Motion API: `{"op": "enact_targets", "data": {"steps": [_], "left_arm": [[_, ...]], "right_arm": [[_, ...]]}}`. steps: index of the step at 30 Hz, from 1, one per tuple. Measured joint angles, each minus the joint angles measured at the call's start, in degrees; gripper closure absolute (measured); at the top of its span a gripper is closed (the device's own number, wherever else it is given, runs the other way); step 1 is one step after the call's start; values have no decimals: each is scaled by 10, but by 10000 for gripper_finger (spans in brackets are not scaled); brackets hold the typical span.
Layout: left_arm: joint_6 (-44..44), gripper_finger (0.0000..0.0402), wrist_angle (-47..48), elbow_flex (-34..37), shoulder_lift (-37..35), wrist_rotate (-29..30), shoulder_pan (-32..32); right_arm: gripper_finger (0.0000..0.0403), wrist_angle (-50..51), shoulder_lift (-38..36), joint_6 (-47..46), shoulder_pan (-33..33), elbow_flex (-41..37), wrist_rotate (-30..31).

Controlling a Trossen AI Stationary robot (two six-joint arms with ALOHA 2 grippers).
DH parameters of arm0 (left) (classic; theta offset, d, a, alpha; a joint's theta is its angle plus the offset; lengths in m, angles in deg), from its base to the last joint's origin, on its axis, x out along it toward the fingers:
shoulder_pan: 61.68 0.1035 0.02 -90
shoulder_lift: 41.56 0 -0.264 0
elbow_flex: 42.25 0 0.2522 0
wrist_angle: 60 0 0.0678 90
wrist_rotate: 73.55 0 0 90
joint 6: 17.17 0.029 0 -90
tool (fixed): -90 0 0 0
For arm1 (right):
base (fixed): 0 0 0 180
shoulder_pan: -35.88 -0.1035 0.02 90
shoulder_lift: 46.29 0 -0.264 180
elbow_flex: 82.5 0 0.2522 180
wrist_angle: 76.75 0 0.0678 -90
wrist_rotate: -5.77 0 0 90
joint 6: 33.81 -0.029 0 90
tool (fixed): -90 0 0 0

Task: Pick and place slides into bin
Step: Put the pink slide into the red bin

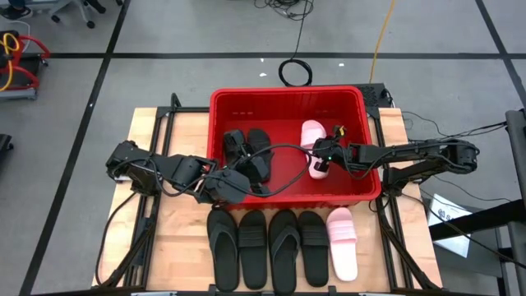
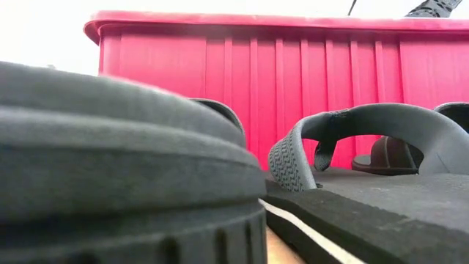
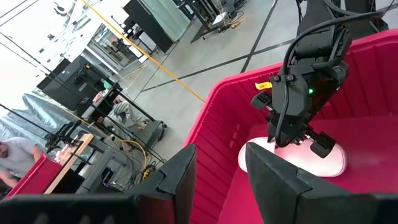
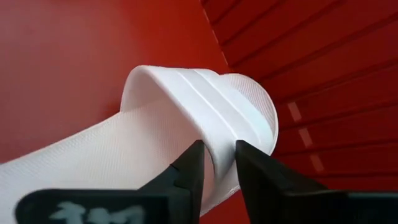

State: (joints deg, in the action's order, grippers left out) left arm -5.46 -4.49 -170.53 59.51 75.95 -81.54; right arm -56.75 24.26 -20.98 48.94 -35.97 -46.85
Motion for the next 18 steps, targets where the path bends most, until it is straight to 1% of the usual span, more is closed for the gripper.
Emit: {"op": "enact_targets", "data": {"steps": [10, 14, 18], "left_arm": [[0, 254, 0, 0, 0, 0, 0], [0, 254, 0, 0, 0, 0, 0], [3, 254, 0, 0, 0, 0, 0]], "right_arm": [[252, -1, 0, -1, 0, 0, 0], [240, -1, -6, -11, 0, 0, -2], [239, -4, -32, -30, -3, 0, -2]]}}
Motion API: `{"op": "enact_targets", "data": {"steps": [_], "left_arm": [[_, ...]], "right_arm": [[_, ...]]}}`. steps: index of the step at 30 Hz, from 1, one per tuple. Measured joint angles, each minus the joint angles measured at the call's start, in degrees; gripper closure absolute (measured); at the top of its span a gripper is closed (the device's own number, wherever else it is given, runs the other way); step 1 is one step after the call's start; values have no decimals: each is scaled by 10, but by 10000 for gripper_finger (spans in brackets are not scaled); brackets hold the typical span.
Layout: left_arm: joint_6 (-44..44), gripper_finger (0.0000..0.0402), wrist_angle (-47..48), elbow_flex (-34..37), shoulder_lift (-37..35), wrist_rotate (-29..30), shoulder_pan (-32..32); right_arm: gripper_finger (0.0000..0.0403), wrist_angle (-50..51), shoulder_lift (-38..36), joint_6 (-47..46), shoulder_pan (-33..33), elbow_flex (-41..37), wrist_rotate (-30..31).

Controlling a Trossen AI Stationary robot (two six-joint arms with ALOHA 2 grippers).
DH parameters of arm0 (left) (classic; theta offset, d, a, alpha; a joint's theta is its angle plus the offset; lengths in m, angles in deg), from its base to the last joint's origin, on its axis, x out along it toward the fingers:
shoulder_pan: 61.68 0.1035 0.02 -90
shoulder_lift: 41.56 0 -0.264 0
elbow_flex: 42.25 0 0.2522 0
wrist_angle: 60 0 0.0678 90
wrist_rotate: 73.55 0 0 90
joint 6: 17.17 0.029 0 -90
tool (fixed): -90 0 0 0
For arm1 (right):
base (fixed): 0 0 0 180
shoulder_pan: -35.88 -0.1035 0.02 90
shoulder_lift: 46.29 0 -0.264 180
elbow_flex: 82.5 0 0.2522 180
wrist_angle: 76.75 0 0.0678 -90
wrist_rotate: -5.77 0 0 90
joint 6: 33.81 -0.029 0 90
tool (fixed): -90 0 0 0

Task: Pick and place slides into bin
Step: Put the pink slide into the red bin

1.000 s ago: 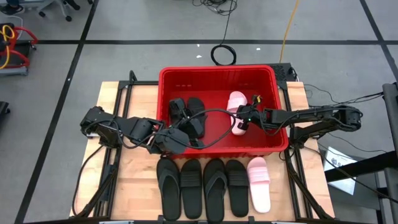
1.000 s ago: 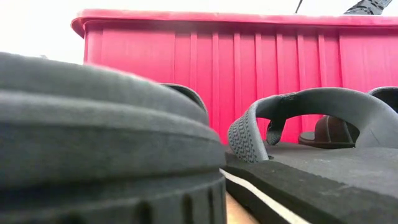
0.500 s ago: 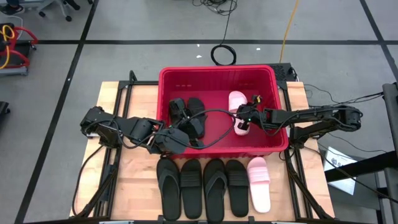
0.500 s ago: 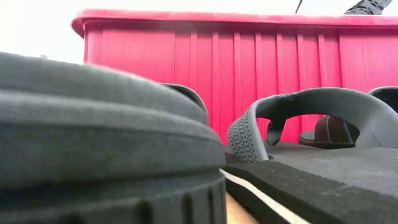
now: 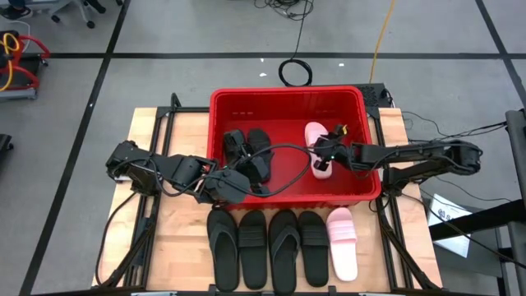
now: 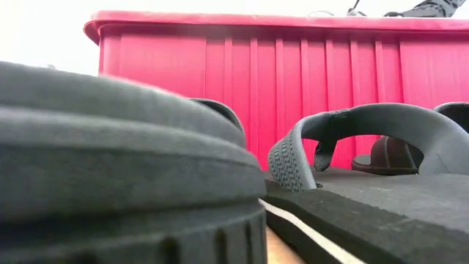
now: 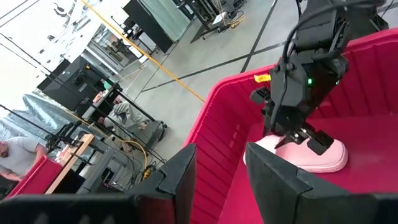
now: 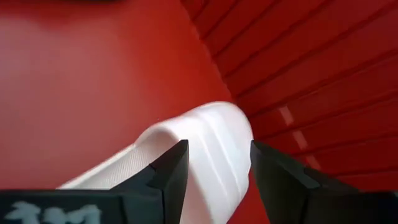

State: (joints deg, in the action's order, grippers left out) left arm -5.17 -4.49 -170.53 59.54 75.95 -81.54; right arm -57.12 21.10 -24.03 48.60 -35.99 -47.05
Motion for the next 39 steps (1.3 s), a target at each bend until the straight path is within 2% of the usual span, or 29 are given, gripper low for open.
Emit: {"op": "enact_targets", "data": {"steps": [8, 17, 22, 28, 39], "left_arm": [[-6, 254, 0, 0, 0, 0, 0], [-34, 254, 0, 0, 0, 0, 0], [-37, 254, 0, 0, 0, 0, 0], [-66, 254, 0, 0, 0, 0, 0], [-85, 254, 0, 0, 0, 0, 0]], "right_arm": [[244, -5, -89, 4, -42, 0, 0], [248, -7, -210, 55, -161, 62, 1], [247, 4, -248, 73, -258, 111, 0], [248, 41, -264, 91, -396, 134, 0], [244, 102, -234, -12, -651, 134, 0]]}}
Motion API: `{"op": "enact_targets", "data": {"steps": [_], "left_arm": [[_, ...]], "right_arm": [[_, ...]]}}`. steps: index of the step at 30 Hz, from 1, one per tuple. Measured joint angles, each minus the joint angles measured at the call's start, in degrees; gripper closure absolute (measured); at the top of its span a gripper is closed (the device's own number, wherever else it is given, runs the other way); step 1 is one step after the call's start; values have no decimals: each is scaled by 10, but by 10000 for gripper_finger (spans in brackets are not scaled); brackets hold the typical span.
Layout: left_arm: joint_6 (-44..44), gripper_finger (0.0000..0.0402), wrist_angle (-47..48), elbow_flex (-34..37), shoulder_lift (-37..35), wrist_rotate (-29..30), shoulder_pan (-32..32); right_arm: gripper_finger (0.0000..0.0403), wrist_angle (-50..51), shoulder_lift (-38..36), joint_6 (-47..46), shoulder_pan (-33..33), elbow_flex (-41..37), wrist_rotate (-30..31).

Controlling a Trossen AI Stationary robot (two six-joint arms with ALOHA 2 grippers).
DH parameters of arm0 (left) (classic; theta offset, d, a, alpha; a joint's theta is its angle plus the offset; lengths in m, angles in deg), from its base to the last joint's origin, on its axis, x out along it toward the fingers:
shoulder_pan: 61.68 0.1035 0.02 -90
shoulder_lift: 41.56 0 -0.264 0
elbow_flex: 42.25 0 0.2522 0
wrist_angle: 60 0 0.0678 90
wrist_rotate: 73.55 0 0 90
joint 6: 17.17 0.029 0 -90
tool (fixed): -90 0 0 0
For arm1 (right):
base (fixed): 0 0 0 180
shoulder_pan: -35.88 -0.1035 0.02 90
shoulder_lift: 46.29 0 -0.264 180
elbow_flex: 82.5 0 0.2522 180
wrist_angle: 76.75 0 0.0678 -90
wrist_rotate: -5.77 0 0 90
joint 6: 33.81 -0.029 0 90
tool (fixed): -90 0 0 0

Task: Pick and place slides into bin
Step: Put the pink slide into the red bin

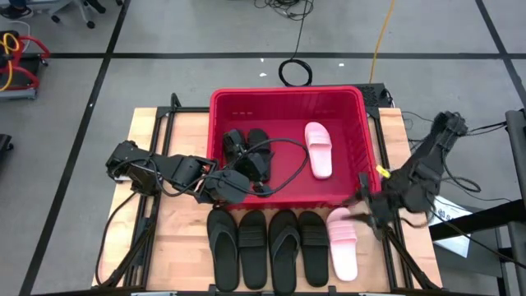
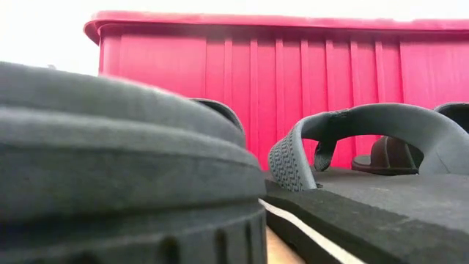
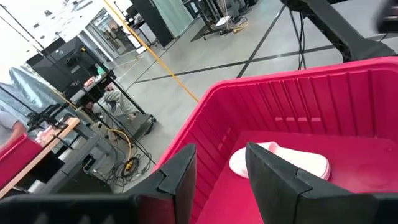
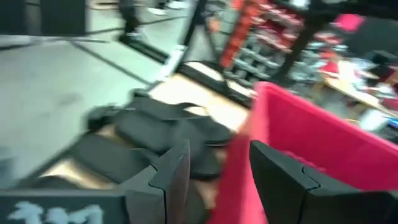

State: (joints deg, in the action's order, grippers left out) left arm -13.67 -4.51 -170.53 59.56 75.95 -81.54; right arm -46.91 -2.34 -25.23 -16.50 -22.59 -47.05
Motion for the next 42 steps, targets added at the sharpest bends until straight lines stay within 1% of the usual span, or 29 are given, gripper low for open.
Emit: {"op": "enact_targets", "data": {"steps": [5, 8, 12, 15, 19, 22, 32, 38, 42], "left_arm": [[-19, 254, 0, 0, 0, 0, 0], [-26, 254, 0, 0, 0, 0, 0], [-26, 254, 0, 0, 0, 0, 0], [-26, 254, 0, 0, 0, 0, 0], [-39, 254, 0, 0, 0, 0, 0], [-40, 254, 0, 0, 0, 0, 0], [-40, 254, 0, 0, 0, -15, 0], [-40, 254, 0, 0, 0, -26, 0], [-40, 254, 0, 0, 0, -40, 0]], "right_arm": [[244, 1, 22, -63, -86, 0, 0], [244, 3, 40, -127, -123, 0, -1], [243, 32, 61, -228, -158, 0, -52], [243, 54, 83, -305, -172, 0, -89], [243, 87, 117, -356, -175, 0, -143], [243, 108, 142, -368, -175, 0, -165], [243, 179, 216, -365, -157, 0, -160], [243, 209, 244, -364, -142, 0, -85], [243, 208, 258, -364, -132, 0, -72]]}}
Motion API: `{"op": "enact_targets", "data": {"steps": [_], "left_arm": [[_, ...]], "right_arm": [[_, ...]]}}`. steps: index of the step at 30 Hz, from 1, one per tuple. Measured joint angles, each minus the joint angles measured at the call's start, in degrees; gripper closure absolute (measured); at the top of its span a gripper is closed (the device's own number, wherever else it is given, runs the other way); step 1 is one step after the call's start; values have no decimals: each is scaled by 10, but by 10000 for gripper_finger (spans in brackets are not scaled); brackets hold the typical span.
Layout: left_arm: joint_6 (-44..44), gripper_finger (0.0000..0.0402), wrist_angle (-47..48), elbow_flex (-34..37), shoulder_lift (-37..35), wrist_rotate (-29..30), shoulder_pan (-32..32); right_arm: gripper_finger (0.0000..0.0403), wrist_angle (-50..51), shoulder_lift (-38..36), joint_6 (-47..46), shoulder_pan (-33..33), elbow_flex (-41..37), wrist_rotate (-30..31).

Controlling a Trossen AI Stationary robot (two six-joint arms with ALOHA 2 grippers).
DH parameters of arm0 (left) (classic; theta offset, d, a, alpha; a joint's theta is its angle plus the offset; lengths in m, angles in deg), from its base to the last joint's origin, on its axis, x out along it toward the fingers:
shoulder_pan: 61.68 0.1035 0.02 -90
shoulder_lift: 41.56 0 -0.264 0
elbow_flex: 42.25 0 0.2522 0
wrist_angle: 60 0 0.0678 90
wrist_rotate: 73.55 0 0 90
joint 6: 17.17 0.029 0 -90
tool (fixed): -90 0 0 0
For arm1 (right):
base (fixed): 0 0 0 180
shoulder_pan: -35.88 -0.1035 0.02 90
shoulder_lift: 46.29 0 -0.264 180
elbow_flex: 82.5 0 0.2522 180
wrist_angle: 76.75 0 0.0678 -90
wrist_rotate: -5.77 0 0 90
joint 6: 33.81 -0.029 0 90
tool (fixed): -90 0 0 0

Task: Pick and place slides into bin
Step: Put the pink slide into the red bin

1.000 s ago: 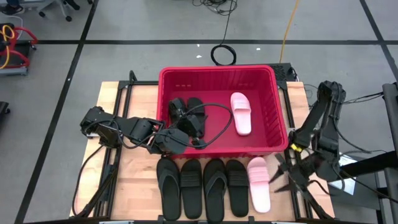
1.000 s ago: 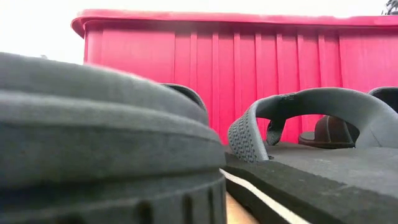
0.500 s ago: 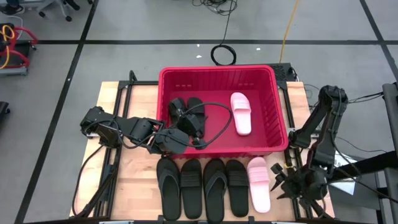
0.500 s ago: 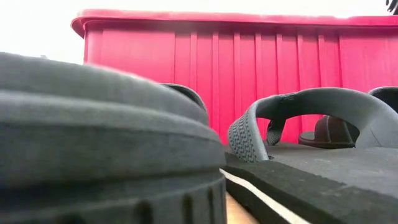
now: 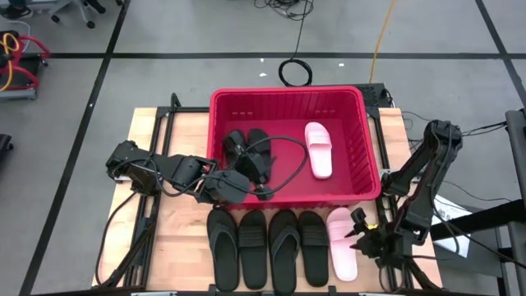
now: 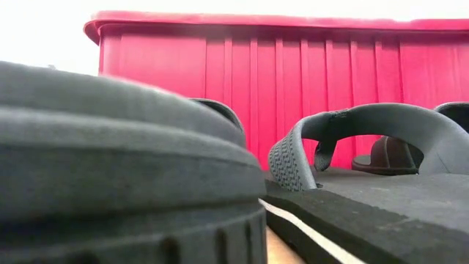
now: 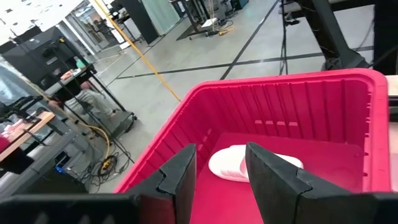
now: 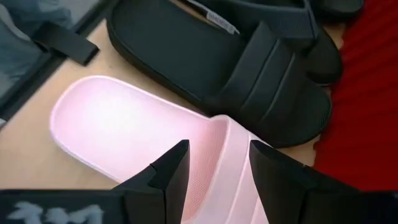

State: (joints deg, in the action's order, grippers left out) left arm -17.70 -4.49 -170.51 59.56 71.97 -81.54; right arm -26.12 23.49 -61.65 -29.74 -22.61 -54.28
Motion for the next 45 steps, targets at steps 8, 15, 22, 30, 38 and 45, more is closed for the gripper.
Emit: {"op": "enact_targets", "data": {"steps": [8, 15, 22, 30, 38, 45], "left_arm": [[1, 254, 0, 0, 0, -2, 0], [3, 254, 0, 0, 0, -2, 0], [3, 254, 1, 0, 0, -2, 0], [3, 254, 2, 0, 0, -18, 0], [2, 254, 2, 0, 0, -30, 0], [2, 254, 2, 0, 0, -30, 0]], "right_arm": [[243, -6, 52, 0, 12, -16, 0], [243, -10, 84, -2, 12, -31, 3], [255, -7, 96, 0, 12, -33, 50], [285, 0, 96, -1, 11, -33, 73], [322, 14, 95, -1, 11, -33, 75], [357, 20, 95, 14, 12, -33, 77]]}}
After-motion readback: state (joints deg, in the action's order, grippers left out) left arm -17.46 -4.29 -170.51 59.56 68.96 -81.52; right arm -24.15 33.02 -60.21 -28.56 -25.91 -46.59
